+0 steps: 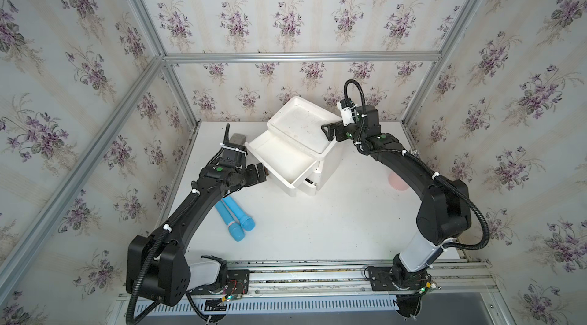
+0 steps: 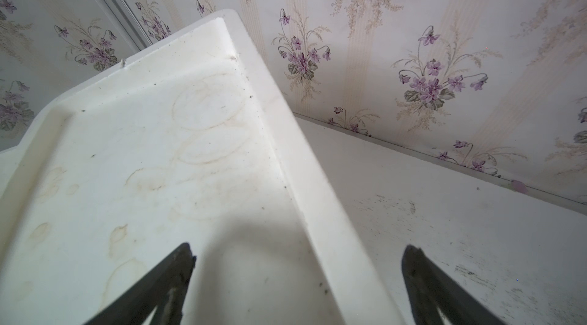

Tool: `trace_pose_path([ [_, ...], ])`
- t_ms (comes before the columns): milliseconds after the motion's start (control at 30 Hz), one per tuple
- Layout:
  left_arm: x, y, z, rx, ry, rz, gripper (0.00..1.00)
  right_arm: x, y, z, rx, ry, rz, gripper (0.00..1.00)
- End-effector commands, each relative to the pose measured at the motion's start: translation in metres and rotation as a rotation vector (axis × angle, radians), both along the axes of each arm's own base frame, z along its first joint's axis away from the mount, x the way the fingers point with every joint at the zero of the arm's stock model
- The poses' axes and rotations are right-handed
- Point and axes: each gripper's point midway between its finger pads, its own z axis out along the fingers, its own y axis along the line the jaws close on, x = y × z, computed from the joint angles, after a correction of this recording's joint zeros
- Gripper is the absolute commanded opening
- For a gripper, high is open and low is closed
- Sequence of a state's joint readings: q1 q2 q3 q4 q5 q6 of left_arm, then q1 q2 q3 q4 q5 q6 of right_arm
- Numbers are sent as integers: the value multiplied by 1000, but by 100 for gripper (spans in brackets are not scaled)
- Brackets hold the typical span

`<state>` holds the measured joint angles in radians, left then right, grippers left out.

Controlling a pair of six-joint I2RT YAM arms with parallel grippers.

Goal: Take the microphone out of the drawer
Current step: Close the drawer of the storage box.

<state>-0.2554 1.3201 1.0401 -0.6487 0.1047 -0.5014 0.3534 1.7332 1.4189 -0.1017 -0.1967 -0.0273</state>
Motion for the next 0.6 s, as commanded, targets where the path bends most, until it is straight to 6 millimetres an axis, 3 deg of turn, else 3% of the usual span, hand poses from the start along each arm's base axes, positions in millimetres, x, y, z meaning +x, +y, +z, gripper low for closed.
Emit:
trace_pose_path([
  [0,21,-29,15,-81,-76,-44,99,-32,-15,-68,-201,203,49,100],
  [267,45,-78,31,-98,-111,-128,99,-37,-10,-68,-206,195,83,100],
  [567,62,-95,34,-94,-119,-150,99,-38,-9,-72,-210,204,99,100],
])
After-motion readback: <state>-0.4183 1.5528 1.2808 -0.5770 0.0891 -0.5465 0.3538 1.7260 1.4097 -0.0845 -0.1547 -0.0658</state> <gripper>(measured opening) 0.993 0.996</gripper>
